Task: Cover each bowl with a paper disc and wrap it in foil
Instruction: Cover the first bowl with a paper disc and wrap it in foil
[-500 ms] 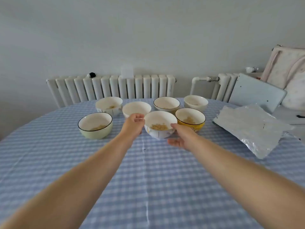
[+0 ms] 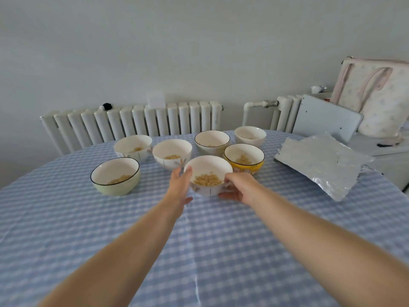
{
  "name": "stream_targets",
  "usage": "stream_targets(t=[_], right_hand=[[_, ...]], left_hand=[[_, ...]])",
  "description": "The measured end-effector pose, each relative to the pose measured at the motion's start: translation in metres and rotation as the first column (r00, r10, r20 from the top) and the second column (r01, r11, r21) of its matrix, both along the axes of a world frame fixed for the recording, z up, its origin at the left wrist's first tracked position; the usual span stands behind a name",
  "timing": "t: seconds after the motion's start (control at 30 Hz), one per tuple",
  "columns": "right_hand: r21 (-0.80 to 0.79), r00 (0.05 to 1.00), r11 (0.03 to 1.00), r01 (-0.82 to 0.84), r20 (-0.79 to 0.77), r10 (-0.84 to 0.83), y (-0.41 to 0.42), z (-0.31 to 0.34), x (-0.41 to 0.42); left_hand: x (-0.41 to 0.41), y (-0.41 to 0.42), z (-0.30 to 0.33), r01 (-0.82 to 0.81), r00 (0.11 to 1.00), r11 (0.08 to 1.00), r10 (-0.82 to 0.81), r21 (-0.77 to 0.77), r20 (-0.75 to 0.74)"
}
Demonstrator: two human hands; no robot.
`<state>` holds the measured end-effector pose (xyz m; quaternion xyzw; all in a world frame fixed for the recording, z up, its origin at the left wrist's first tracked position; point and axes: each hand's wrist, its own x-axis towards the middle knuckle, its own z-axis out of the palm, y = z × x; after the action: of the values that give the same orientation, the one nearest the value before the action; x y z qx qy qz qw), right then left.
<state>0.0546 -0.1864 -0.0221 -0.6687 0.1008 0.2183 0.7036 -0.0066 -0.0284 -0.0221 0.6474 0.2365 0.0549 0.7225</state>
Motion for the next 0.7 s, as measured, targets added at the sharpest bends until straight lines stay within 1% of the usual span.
stream_targets(t=[0.1, 0.17, 0.33, 0.37, 0.4, 0.43, 0.47, 0.5, 0.53, 0.57, 0.6, 0.63, 0.67, 0.7], right_hand=[[-0.027, 0.998, 0.998, -0.052, -0.040, 0.051, -0.011, 0.005, -0.017], [-0.053, 0.995, 0.995, -0.090, -0.036, 0.088, -0.020, 0.006, -0.028], [-0.196, 0.977, 0.959, -0.205, 0.012, 0.212, -0.045, 0.003, -0.050], [-0.243, 0.975, 0.948, -0.205, 0.033, 0.219, -0.052, 0.002, -0.050], [-0.313, 0.975, 0.934, -0.172, 0.085, 0.207, -0.061, 0.000, -0.048], [-0.416, 0.968, 0.906, -0.083, 0.181, 0.172, -0.072, -0.002, -0.041], [-0.534, 0.943, 0.844, 0.043, 0.301, 0.142, -0.085, -0.004, -0.034], [-0.646, 0.899, 0.739, 0.191, 0.417, 0.132, -0.100, -0.005, -0.027], [-0.718, 0.856, 0.618, 0.319, 0.499, 0.138, -0.115, -0.006, -0.021], [-0.760, 0.826, 0.509, 0.403, 0.542, 0.156, -0.129, -0.008, -0.017], [-0.795, 0.819, 0.427, 0.431, 0.543, 0.184, -0.143, -0.010, -0.013], [-0.838, 0.839, 0.365, 0.405, 0.499, 0.216, -0.155, -0.012, -0.009], [-0.883, 0.869, 0.313, 0.350, 0.431, 0.243, -0.165, -0.013, -0.008], [-0.915, 0.895, 0.283, 0.288, 0.362, 0.260, -0.174, -0.016, -0.006]], left_hand=[[-0.003, -0.006, -0.003, 0.040, 0.999, 0.997, -0.042, -0.062, -0.028], [-0.007, -0.008, -0.006, 0.059, 0.997, 0.994, -0.063, -0.091, -0.052], [-0.022, -0.015, -0.011, 0.107, 0.993, 0.994, -0.108, -0.038, -0.044], [-0.026, -0.017, -0.012, 0.123, 0.991, 0.992, -0.124, -0.025, -0.042], [-0.029, -0.018, -0.013, 0.134, 0.990, 0.991, -0.135, -0.011, -0.041], [-0.033, -0.020, -0.012, 0.141, 0.989, 0.990, -0.141, 0.001, -0.040], [-0.036, -0.021, -0.013, 0.143, 0.989, 0.990, -0.143, 0.010, -0.041], [-0.039, -0.022, -0.013, 0.146, 0.988, 0.989, -0.145, 0.018, -0.044], [-0.043, -0.023, -0.013, 0.152, 0.987, 0.988, -0.151, 0.022, -0.048], [-0.047, -0.024, -0.013, 0.160, 0.986, 0.987, -0.159, 0.029, -0.052], [-0.051, -0.025, -0.013, 0.167, 0.985, 0.985, -0.165, 0.035, -0.055], [-0.056, -0.026, -0.013, 0.173, 0.984, 0.984, -0.170, 0.039, -0.056], [-0.061, -0.027, -0.013, 0.180, 0.982, 0.983, -0.178, 0.044, -0.058], [-0.065, -0.028, -0.013, 0.190, 0.980, 0.980, -0.187, 0.053, -0.061]])
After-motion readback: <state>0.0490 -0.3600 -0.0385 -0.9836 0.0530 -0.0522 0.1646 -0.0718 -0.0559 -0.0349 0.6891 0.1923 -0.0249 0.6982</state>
